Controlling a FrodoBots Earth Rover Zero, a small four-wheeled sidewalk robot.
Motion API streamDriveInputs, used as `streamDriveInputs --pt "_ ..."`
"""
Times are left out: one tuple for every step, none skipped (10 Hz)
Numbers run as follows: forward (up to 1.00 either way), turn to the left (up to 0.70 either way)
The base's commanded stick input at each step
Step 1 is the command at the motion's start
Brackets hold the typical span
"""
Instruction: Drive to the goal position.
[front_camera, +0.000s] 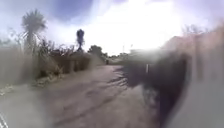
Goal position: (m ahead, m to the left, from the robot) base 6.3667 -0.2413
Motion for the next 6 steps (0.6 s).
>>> streamDriveInputs --pt "0.85 0.00" --pt "0.85 0.00" --pt "0.85 0.00" --pt "0.85 0.00" --pt "0.85 0.00" --pt "0.85 0.00"
